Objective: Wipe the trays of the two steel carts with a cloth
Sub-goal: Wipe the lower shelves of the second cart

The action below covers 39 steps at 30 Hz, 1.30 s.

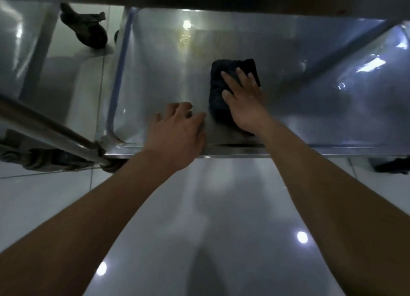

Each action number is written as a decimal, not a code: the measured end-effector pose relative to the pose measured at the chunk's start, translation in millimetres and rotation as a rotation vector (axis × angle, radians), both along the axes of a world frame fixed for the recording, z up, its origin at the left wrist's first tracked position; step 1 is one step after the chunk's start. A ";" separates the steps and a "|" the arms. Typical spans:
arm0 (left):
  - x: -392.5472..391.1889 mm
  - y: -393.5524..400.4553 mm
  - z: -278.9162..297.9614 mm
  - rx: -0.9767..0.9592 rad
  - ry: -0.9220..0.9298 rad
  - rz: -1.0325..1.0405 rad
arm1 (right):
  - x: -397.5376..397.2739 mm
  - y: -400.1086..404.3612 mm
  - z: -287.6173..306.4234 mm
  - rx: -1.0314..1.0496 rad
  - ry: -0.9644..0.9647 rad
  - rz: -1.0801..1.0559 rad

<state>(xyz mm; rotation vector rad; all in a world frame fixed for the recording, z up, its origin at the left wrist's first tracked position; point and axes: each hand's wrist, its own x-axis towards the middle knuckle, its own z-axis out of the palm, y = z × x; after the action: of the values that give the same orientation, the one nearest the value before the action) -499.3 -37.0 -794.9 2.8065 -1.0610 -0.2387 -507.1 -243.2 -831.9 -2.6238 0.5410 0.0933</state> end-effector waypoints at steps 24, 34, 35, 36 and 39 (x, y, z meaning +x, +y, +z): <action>4.7 16.4 -10.1 -0.114 -0.143 0.067 | -35.4 -85.7 -0.4 -0.113 0.043 -0.246; -3.8 79.0 -13.9 -0.156 -0.205 0.098 | 72.2 92.5 8.2 -0.026 0.007 0.169; -5.5 81.5 -15.5 -0.154 -0.193 0.090 | 82.4 109.3 7.1 -0.014 0.013 0.220; -6.8 82.5 -16.6 -0.147 -0.175 0.081 | 92.5 125.1 6.5 -0.003 0.021 0.272; -6.8 84.6 -17.4 -0.129 -0.130 0.081 | 117.1 161.8 5.7 0.037 0.040 0.396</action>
<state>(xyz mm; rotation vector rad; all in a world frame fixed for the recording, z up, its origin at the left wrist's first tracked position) -506.0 47.6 -812.3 2.7717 -0.9474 0.0211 -390.0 -81.4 -826.2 -2.6611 0.0244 0.2777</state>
